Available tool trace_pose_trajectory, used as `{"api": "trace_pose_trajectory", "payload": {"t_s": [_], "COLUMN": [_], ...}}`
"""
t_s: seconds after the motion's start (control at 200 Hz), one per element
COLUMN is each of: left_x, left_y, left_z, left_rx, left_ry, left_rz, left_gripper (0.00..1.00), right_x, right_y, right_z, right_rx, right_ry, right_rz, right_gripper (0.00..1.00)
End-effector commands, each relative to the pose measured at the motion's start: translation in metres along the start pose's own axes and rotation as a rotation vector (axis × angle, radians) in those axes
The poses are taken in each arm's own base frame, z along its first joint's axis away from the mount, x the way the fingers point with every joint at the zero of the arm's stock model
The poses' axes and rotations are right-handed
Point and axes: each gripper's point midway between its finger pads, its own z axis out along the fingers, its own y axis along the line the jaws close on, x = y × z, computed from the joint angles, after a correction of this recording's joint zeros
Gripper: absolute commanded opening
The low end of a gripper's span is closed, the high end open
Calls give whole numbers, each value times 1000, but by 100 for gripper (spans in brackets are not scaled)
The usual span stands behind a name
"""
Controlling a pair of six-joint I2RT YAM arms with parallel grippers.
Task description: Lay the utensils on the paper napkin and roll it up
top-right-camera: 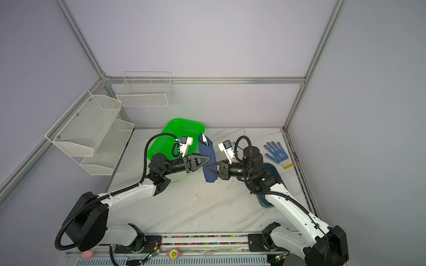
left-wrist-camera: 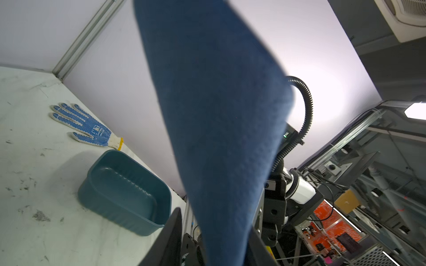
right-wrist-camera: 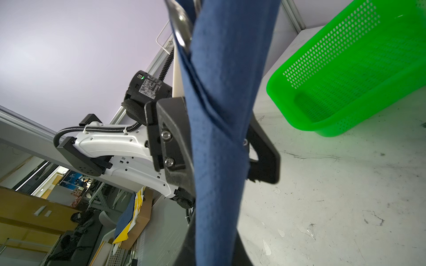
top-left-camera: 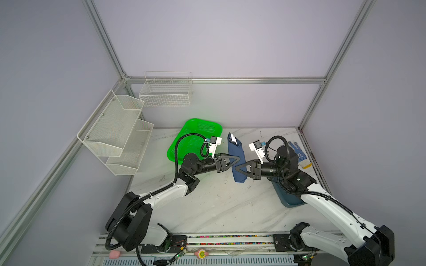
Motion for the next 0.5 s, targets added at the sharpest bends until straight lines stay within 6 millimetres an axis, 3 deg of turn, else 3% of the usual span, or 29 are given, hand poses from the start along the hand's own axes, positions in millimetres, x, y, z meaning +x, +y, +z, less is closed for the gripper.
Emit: {"api": "trace_pose_trajectory", "payload": {"t_s": [0.0, 0.215, 0.32, 0.495], "left_x": [-13, -17, -19, -21], "left_y": [-13, -21, -25, -35], "left_z": [-1, -2, -2, -1], "left_rx": [13, 48, 71, 120], "left_ry": [-34, -54, -63, -57], "left_rz": [57, 71, 75, 79], "left_gripper": [24, 13, 11, 10], "right_x": [-14, -9, -7, -7], "right_y": [13, 14, 21, 24], "right_z": [-2, -5, -8, -10], "right_rx": [-32, -43, -74, -89], "right_ry": [-35, -29, -17, -15], "right_rz": [-70, -61, -63, -69], "right_gripper": [12, 20, 29, 32]}}
